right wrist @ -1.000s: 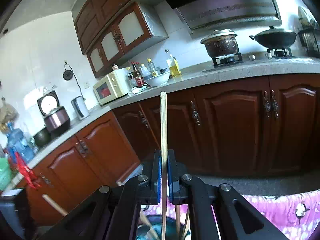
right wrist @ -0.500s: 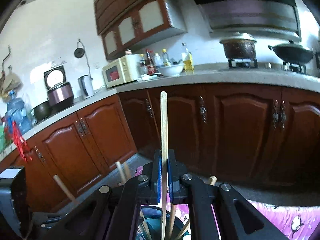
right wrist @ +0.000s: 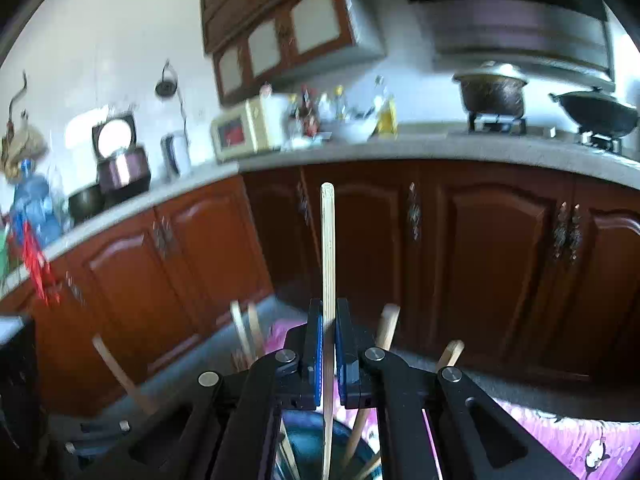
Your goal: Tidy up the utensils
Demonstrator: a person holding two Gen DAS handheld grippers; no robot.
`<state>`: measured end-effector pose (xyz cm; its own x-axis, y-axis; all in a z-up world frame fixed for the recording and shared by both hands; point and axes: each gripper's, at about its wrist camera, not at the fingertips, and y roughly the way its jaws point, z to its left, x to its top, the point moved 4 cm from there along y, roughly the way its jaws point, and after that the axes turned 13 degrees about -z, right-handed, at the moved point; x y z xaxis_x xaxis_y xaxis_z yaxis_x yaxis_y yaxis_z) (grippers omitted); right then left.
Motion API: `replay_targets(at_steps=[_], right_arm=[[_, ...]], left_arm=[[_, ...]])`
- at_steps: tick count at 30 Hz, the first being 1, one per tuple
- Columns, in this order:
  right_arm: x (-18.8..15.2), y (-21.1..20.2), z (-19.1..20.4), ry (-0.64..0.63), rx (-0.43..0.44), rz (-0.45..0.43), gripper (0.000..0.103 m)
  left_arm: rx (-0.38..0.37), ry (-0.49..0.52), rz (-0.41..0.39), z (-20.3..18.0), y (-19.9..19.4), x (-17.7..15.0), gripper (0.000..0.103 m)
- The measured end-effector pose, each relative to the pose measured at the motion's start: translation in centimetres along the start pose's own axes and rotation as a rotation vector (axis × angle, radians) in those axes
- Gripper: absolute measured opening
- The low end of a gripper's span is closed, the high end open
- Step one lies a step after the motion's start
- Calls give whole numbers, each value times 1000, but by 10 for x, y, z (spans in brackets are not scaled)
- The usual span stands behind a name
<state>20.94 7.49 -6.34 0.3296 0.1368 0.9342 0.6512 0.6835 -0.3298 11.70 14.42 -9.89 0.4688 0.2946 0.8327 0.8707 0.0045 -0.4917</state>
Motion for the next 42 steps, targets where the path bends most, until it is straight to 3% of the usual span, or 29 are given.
replay_targets(at_steps=[3,6,8,10,11,20,27,42], right_arm=[[-11,-3,-5,30,12,57,5],[-11,-21,-14,50,5,52,10],[-11,-39,-22,79,-5,48,16],[-14,-54,-27,88,-20,57,30],[-16,-61,-29,86,-26,62,30],[-41,-105,-35,104,-127,127,37],[-41,-129,-23,111,-173,117,43],[-29,-156,-8,100,-206,84,52]], left_arm=[[0,-4,0,-2,-1,-1,5],[1,-7,-7,-3,-4,-2,10],[5,-12,-8,-3,-7,-2,28],[1,-24,-13,-3,-11,-3,42],[3,-32,-15,-4,-15,-4,47],[65,14,-56,-15,-42,-9,61],[122,48,-105,-24,-64,-8,62],[170,91,-167,-30,-95,-7,62]])
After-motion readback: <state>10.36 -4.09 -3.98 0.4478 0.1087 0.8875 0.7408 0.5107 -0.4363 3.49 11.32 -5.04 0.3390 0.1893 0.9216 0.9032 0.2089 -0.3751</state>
